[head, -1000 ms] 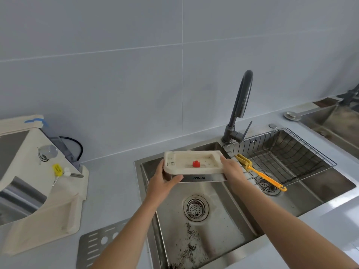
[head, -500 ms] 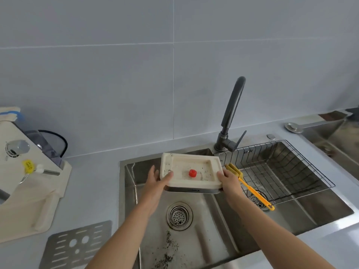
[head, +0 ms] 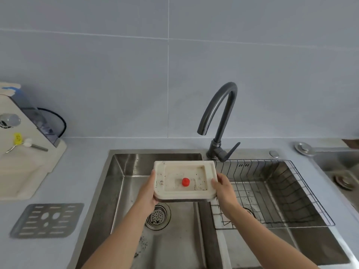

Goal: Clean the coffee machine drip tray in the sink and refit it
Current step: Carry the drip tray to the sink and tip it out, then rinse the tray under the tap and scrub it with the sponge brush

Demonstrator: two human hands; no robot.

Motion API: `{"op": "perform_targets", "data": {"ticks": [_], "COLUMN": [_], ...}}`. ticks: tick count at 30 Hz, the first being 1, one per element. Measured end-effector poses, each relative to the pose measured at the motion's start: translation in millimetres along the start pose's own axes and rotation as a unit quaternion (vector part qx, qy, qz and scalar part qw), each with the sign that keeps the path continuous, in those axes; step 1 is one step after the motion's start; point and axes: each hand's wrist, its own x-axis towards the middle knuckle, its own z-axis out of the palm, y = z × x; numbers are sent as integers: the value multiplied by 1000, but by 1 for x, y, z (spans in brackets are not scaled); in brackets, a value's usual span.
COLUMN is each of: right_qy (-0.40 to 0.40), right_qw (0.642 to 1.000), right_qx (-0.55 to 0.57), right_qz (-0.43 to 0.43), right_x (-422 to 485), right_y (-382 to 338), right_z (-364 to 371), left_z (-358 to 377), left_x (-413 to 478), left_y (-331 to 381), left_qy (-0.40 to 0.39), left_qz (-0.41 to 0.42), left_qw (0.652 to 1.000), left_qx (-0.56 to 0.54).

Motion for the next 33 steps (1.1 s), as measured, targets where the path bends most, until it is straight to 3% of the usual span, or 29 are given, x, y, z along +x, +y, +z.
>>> {"op": "perform_targets", "data": {"ticks": [13, 18, 24, 33], "right_qy": [-43, -22, 70, 61], "right_qw": [998, 998, 973, 960], "right_qx": [13, 30, 167, 175], "right_qz": [32, 60, 144, 211], "right_x": [19, 48, 86, 108], "right_y": [-5, -28, -74, -95], "right_z": [-4, -11, -32, -34], "left_z": [-1, -5, -6, -4], "left_x": [18, 29, 37, 41], "left_y": [-3, 4, 12, 18], "left_qy": [22, 7, 14, 25], "left_qz": [-1, 7, 6, 15], "left_qw": [998, 999, 999, 998], "left_qx": [-51, -41, -51, -52]}}
